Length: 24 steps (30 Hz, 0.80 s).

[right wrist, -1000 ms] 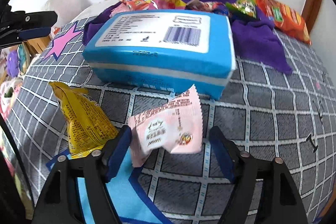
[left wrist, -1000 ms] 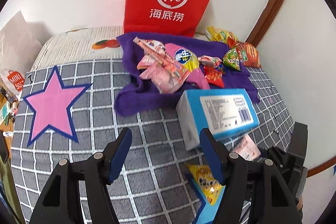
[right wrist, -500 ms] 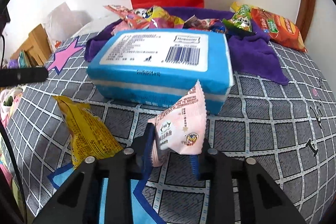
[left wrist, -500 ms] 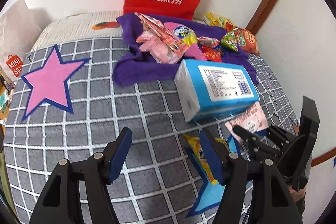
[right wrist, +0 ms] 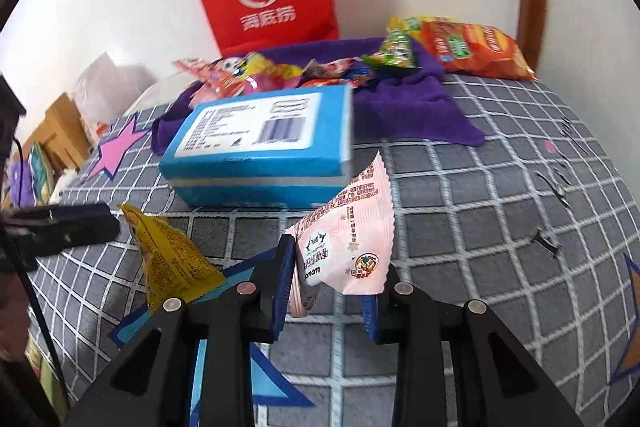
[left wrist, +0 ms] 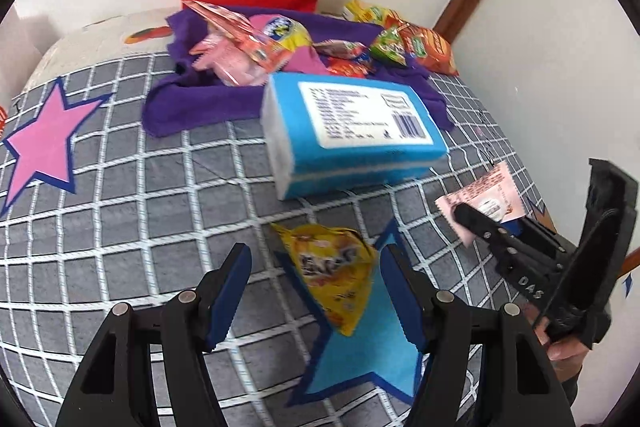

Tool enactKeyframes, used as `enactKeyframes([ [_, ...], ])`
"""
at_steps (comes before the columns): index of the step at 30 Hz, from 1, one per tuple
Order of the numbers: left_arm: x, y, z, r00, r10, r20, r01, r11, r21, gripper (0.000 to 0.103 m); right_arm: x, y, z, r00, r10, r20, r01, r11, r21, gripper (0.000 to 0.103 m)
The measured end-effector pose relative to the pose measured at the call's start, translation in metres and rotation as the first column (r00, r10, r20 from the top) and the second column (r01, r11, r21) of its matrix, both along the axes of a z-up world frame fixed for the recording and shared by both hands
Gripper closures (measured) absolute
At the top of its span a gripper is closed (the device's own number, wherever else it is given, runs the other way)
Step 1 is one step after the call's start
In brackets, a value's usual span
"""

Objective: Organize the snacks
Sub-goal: 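Grasp the pink-white candy with the right tool while the left tool reaches the yellow triangular snack, then grasp the yellow triangular snack with the left tool and lift it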

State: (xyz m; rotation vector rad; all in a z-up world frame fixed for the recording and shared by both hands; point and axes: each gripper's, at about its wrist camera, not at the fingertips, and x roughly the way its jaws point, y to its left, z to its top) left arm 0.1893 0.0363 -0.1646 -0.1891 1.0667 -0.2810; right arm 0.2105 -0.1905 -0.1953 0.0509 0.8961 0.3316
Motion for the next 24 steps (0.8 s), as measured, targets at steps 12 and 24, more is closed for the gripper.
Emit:
enactKeyframes([
  [12,0.014,-0.041,-0.028,0.998,-0.019,-0.063,0.023,0.998,0.064,0.04,-0.019,-0.038,0.01,0.999,-0.042,0.014,0.041,0.999,0.021,0.073],
  [24,0.017,-0.041,-0.033,0.999,-0.016,-0.044,0.018,0.998,0.055,0.057,-0.015,-0.042,0.008,0.999,-0.054,0.003,0.054,0.998,0.027,0.073],
])
